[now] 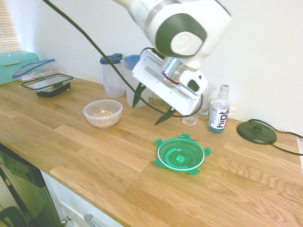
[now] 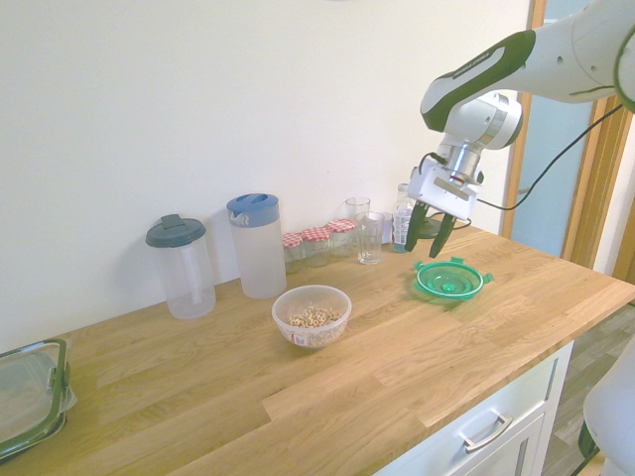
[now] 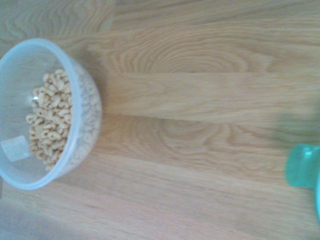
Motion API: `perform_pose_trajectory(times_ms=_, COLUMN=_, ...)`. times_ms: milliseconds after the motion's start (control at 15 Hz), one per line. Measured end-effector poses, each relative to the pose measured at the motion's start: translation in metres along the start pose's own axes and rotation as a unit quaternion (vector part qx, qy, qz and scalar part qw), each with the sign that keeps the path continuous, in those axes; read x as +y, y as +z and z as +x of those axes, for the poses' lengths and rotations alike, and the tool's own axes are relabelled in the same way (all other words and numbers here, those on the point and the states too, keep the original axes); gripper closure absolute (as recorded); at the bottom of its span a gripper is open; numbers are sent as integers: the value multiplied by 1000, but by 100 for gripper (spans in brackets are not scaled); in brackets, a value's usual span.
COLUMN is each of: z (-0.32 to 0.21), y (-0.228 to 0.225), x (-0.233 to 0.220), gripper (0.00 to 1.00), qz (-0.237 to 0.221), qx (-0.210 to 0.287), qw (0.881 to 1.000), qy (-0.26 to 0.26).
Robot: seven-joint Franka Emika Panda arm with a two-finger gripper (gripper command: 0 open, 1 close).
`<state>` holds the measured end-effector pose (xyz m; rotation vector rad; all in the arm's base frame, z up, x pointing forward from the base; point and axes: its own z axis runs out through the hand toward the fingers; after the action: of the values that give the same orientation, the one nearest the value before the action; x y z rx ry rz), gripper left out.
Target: Cover the lid of food container
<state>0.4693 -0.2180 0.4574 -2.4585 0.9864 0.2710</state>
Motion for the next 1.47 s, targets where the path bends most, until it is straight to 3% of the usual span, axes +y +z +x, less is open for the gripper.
perform_pose_trajectory(times_ms=333, z=61, y=-22, x=66, gripper=0, qz=36, qx=-22, qw=999, qy=25)
perform_pose_trajectory(times_ms=800, z=111, y=-15, x=143, gripper=0, qz=59, qx=-32, qw=996, qy=61)
perform_pose_trajectory(times_ms=1133, z=130, y=5, x=157, gripper=0, qz=74, qx=-24, qw=994, qy=78)
perform_pose_trajectory(times_ms=1467, z=144, y=36, x=143, gripper=0, qz=82, qx=-31, qw=993, qy=75)
